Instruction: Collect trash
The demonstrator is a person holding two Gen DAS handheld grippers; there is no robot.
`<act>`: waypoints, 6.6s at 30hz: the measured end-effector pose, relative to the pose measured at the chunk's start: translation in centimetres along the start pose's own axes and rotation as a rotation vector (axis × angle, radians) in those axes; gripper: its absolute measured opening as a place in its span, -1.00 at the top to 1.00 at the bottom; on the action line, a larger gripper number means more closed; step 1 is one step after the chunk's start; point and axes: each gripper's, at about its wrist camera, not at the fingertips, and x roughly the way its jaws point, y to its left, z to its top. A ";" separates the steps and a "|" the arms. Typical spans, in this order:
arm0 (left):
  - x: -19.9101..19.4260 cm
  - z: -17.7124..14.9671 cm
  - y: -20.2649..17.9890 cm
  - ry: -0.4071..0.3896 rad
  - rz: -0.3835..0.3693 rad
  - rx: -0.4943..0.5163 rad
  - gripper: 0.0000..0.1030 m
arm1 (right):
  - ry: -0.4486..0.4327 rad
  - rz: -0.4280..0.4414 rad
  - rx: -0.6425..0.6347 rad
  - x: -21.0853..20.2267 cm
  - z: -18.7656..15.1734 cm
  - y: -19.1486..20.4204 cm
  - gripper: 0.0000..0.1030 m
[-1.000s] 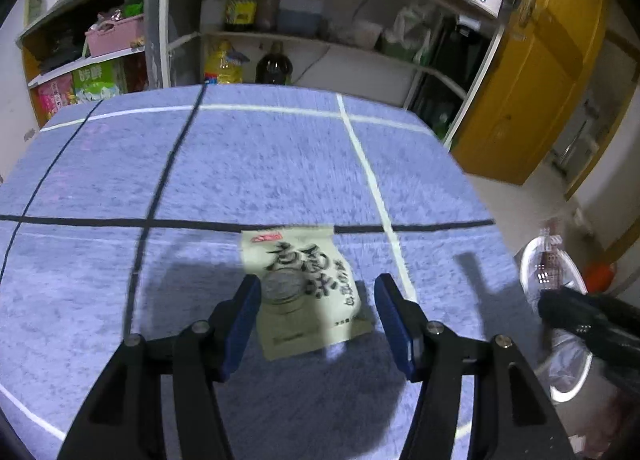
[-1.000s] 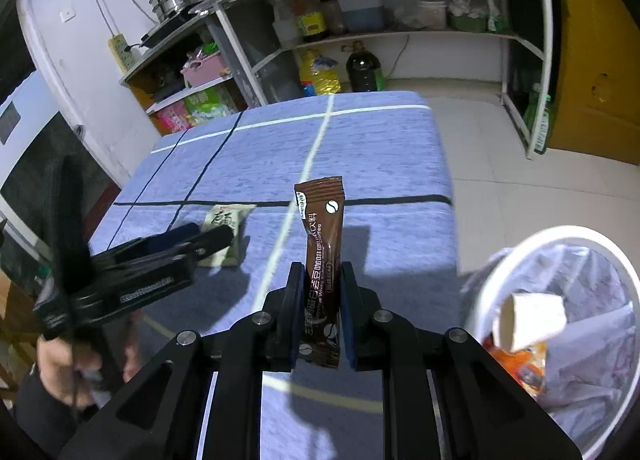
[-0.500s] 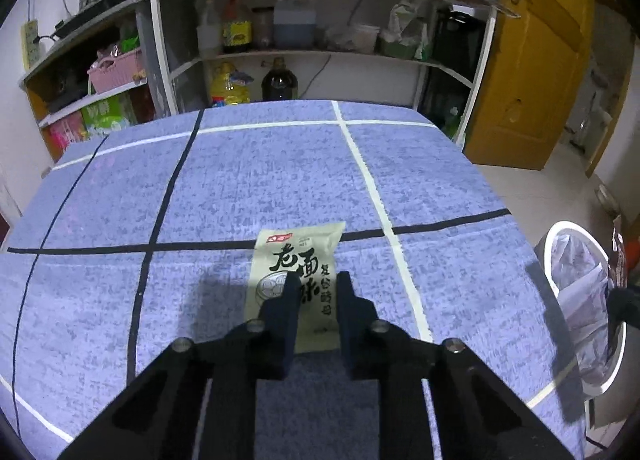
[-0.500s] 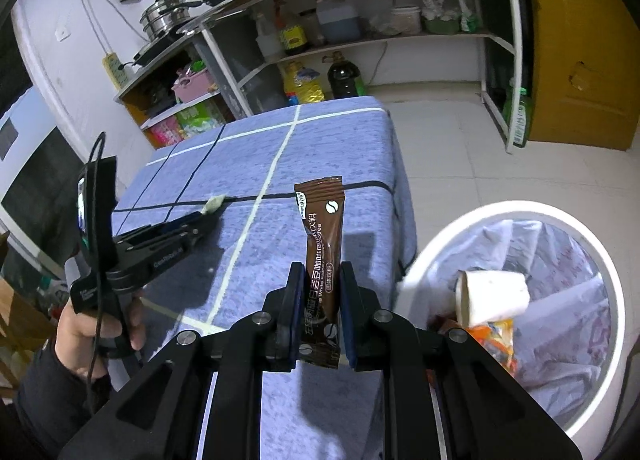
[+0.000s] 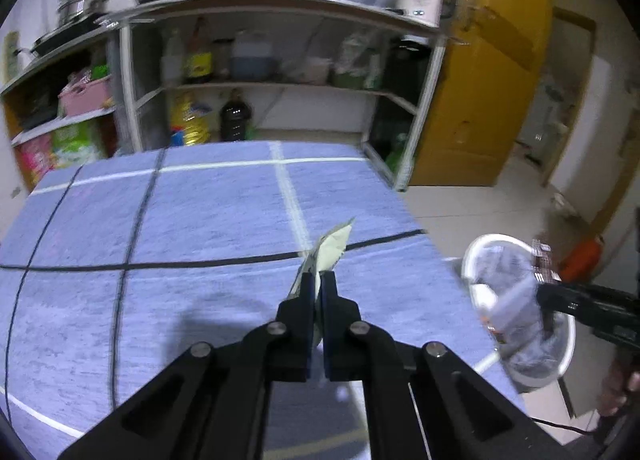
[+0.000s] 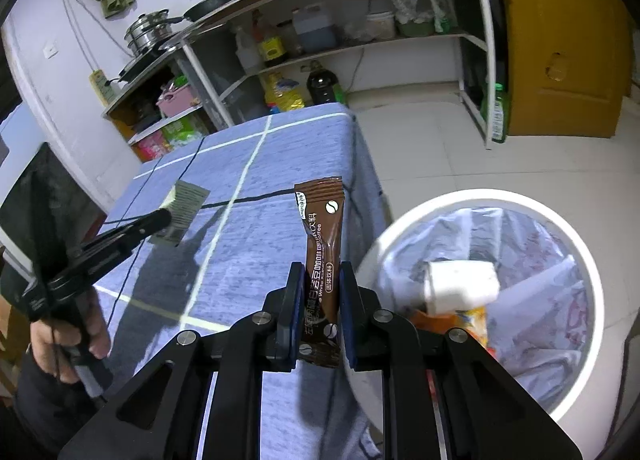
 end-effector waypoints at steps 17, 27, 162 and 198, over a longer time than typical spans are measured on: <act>2.7 -0.8 -16.5 0.052 -0.280 0.145 0.94 | -0.070 -0.213 0.070 -4.9 -2.6 -8.9 0.66; 6.6 -2.0 -20.4 0.142 -0.277 0.158 0.93 | -0.024 -0.229 0.109 -4.3 -4.0 -12.8 0.66; -14.8 -16.1 -14.9 -0.080 -0.102 0.159 -0.28 | -0.212 -0.297 -0.090 -18.1 -20.0 2.1 0.39; -14.4 -16.2 -14.9 -0.069 -0.101 0.156 -0.28 | -0.205 -0.293 -0.099 -18.0 -19.8 2.1 0.39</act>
